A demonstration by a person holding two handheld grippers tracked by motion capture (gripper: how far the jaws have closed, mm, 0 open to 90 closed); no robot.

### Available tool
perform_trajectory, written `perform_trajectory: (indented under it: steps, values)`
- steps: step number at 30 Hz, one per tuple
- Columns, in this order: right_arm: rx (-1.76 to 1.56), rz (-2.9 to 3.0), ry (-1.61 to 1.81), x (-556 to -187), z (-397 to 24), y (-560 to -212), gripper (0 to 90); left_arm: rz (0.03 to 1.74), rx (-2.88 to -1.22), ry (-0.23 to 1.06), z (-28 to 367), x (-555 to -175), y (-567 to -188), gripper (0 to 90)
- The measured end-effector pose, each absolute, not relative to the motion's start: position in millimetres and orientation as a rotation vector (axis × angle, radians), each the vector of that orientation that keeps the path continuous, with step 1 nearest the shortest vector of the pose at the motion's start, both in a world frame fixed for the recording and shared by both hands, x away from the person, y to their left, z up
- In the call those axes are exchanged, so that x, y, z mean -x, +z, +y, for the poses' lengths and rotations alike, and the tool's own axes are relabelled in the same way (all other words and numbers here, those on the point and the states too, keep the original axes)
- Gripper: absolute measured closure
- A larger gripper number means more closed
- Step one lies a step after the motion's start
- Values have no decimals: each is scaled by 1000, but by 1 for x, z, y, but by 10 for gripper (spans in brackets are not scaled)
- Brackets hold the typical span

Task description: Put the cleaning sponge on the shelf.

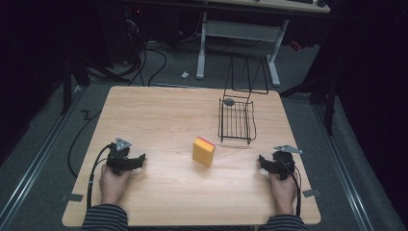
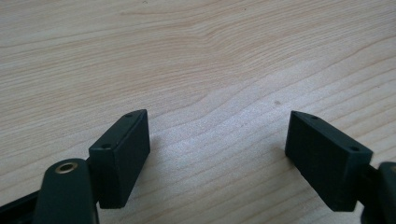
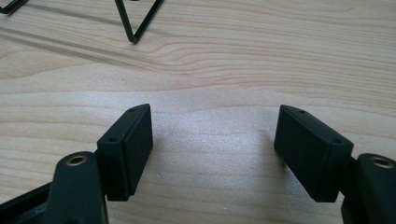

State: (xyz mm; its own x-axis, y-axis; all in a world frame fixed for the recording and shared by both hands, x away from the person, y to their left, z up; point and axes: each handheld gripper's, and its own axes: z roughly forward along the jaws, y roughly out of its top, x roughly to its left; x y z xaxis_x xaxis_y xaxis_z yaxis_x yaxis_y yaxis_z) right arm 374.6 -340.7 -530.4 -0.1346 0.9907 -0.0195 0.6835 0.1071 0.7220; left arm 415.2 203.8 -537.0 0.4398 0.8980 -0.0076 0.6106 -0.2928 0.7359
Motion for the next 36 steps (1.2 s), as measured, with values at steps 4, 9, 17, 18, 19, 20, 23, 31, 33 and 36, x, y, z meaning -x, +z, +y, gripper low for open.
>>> perform_trajectory:
  steps: [4, 9, 17, 18, 19, 20, 23, 31, 33, 36]
  values:
    - [-1625, 1880, 783, -374, -341, -530, 282, 1263, -2017, 545, 204, -415, -537, 225]
    - [-1625, 1880, 783, -374, -341, -530, 282, 1263, -2017, 545, 204, -415, -537, 225]
    - [-1624, 1880, 782, -374, -341, -530, 282, 1263, -2017, 545, 204, -415, -537, 225]
    - [-1624, 1879, 782, -374, -340, -530, 282, 1263, -2017, 545, 204, -415, -537, 225]
    - [-1624, 1879, 782, -374, -340, -530, 282, 1263, -2017, 545, 204, -415, -537, 225]
    - [-1625, 1879, 783, -374, -340, -530, 282, 1263, -2017, 545, 204, -415, -537, 225]
    - [-1625, 1879, 782, -374, -340, -530, 282, 1263, -2017, 545, 204, -415, -537, 225]
    - [-1627, 1888, 782, -374, -340, -530, 264, 1264, -2017, 545, 204, -415, -537, 225]
    - [-1625, 1886, 785, -374, -340, -530, 264, 1263, -2017, 545, 204, -415, -537, 225]
    - [-1626, 1888, 784, -374, -340, -530, 263, 1264, -2018, 545, 204, -415, -537, 225]
